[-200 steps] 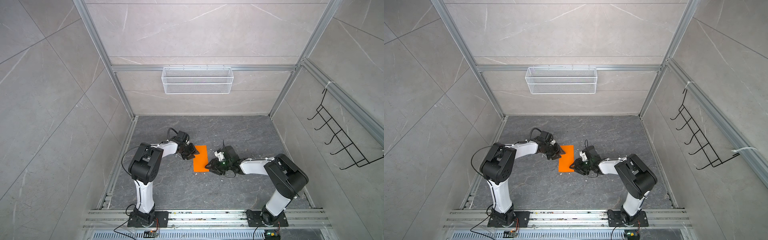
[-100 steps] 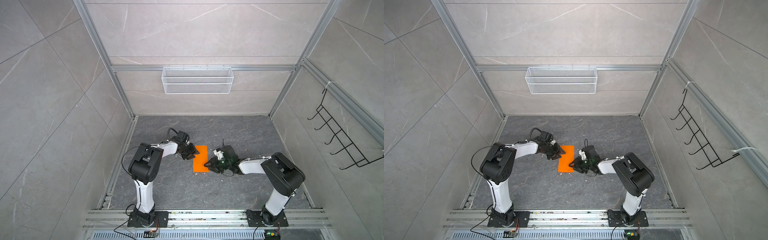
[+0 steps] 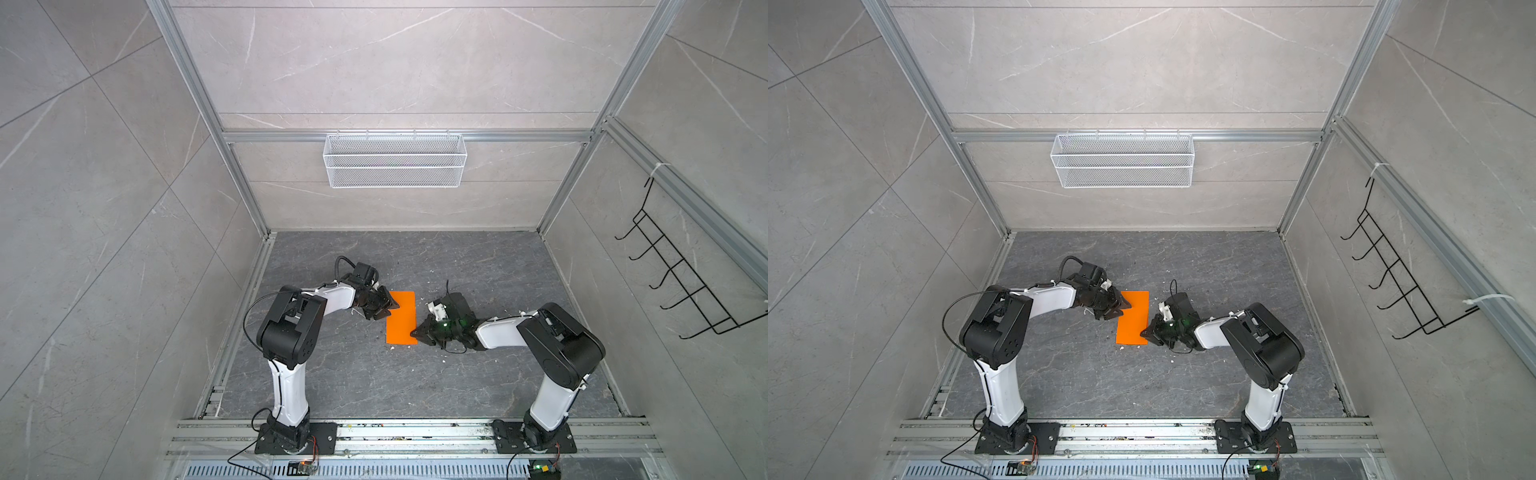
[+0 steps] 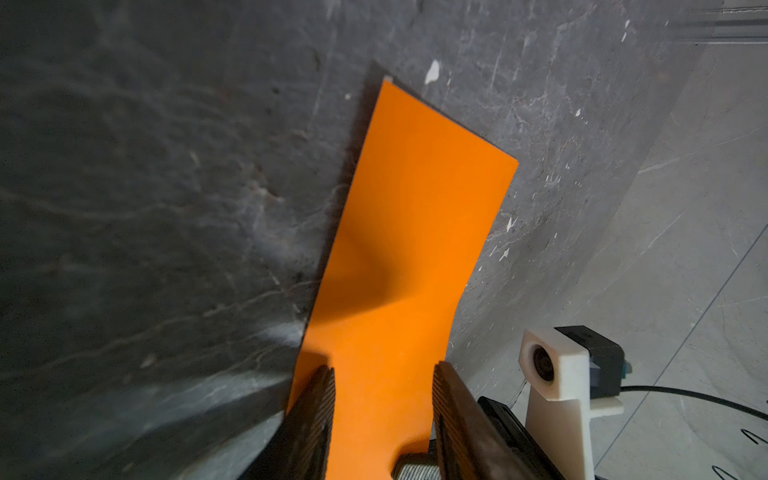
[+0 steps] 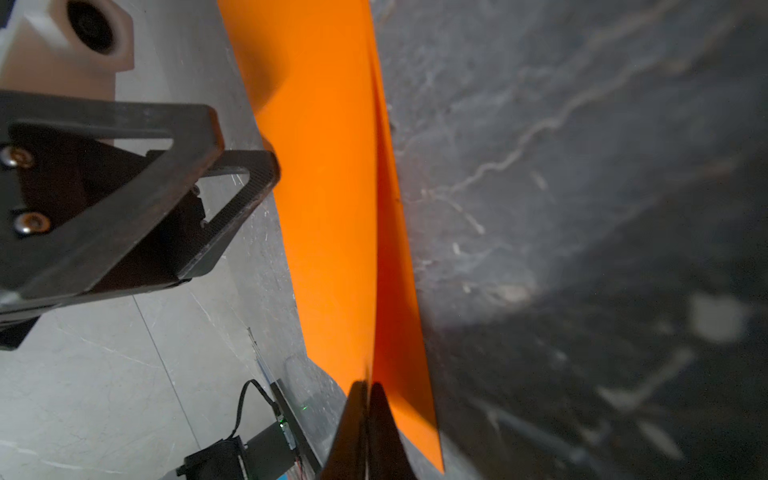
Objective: Fold a paper plane with a square sheet of paper (pick it up from the middle)
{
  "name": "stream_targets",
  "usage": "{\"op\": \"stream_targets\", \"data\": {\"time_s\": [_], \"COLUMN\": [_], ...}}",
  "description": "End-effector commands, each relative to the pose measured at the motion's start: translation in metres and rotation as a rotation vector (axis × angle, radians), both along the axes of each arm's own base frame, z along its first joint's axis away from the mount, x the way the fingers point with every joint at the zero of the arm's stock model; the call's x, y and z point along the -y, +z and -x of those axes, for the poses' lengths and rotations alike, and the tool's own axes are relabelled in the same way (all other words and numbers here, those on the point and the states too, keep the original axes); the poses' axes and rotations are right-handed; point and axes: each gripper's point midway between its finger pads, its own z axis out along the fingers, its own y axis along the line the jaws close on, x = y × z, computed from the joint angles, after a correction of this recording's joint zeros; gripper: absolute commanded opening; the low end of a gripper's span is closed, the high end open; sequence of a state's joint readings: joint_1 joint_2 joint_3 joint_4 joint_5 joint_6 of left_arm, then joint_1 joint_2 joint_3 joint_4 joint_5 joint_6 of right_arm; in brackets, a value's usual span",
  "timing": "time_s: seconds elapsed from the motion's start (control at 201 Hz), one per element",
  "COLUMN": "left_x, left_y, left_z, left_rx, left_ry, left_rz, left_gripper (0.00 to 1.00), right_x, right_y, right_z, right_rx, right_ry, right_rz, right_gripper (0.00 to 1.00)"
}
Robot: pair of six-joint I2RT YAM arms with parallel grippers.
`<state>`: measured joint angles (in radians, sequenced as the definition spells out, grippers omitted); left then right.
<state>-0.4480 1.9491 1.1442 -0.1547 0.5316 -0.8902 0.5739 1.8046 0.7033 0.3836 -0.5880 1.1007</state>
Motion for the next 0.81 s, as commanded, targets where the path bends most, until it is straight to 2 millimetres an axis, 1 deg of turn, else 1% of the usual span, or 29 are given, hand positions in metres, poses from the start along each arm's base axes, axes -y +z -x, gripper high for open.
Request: {"op": "stream_targets", "data": {"time_s": [0.0, 0.05, 0.124, 0.224, 0.274, 0.353, 0.388, 0.493, 0.557, 0.692, 0.801], "left_x": [0.005, 0.01, 0.014, 0.018, 0.022, 0.024, 0.022, 0.015, 0.015, 0.018, 0.014], "left_y": [0.014, 0.026, 0.036, 0.039, 0.037, 0.03, 0.023, 0.008, 0.002, -0.004, -0.009], "left_z": [0.006, 0.004, 0.005, 0.007, 0.009, 0.011, 0.011, 0.013, 0.015, 0.014, 0.015], "left_rx": [0.038, 0.083, 0.126, 0.145, 0.146, 0.126, 0.109, 0.082, 0.065, 0.055, 0.038], "left_ry": [-0.034, -0.064, -0.108, -0.154, -0.175, -0.188, -0.182, -0.173, -0.176, -0.176, -0.162], "left_rz": [0.049, 0.086, 0.11, 0.126, 0.137, 0.127, 0.109, 0.06, 0.055, 0.052, 0.026], "left_gripper": [0.44, 0.45, 0.46, 0.45, 0.44, 0.4, 0.37, 0.34, 0.33, 0.29, 0.27], "right_x": [0.008, 0.013, 0.023, 0.035, 0.037, 0.038, 0.038, 0.034, 0.033, 0.03, 0.029], "right_y": [-0.001, -0.001, -0.002, -0.004, -0.004, -0.005, -0.004, 0.003, 0.005, 0.009, 0.01], "right_z": [0.009, 0.013, 0.018, 0.023, 0.024, 0.023, 0.021, 0.014, 0.012, 0.009, 0.01], "right_rx": [-0.019, -0.026, -0.032, -0.053, -0.061, -0.067, -0.062, -0.036, -0.031, -0.024, -0.035], "right_ry": [0.016, 0.045, 0.102, 0.169, 0.19, 0.203, 0.202, 0.195, 0.193, 0.189, 0.18], "right_rz": [0.05, 0.085, 0.138, 0.182, 0.18, 0.175, 0.174, 0.16, 0.155, 0.136, 0.122], "right_gripper": [0.0, 0.0, 0.0, 0.0, 0.0, 0.0, 0.0, 0.0, 0.0, 0.03, 0.09]}}
